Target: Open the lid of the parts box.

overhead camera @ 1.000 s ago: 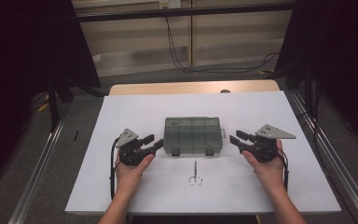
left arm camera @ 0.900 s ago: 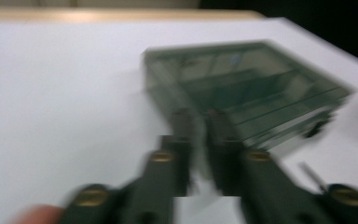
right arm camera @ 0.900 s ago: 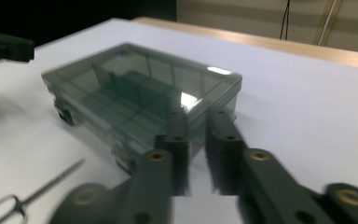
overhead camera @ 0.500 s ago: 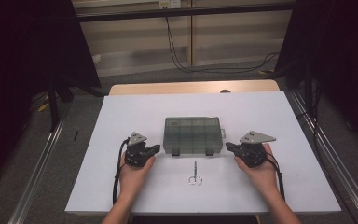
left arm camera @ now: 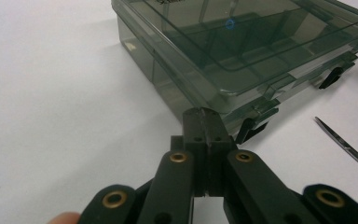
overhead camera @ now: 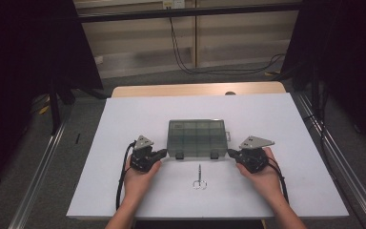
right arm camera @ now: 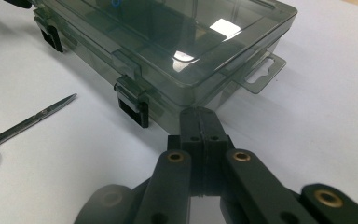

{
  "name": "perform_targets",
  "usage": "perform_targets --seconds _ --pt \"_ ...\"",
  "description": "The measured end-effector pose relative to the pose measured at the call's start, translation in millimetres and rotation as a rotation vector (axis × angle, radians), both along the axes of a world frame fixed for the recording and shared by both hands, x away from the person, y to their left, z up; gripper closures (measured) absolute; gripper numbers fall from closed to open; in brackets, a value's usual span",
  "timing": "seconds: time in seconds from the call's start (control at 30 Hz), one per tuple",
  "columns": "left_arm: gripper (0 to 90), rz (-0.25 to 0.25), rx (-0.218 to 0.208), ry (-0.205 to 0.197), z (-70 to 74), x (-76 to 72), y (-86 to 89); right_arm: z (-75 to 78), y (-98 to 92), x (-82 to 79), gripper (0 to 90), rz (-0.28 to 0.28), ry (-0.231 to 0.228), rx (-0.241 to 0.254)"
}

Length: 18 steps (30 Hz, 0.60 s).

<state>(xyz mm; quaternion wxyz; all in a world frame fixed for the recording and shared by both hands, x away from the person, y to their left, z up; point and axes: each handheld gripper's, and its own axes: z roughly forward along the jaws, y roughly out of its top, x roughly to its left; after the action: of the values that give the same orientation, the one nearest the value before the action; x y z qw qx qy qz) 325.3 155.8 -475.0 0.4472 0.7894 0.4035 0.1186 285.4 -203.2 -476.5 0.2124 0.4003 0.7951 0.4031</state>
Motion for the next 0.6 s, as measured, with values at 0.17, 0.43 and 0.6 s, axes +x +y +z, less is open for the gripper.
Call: perform_targets --seconds 0.17,0.43,0.6 --pt "90.0 -0.008 -0.018 -0.009 2.7 -0.5 1.3 2.2 -1.6 0.4 90.0 0.008 -0.002 0.034" --pt "90.0 -0.009 -0.056 -0.044 10.8 -2.4 2.3 10.8 1.7 -1.3 90.0 0.016 -0.053 0.055" --pt "90.0 -0.014 -0.084 -0.079 19.4 -1.1 -1.2 18.4 1.5 1.1 90.0 0.014 -0.079 0.090"
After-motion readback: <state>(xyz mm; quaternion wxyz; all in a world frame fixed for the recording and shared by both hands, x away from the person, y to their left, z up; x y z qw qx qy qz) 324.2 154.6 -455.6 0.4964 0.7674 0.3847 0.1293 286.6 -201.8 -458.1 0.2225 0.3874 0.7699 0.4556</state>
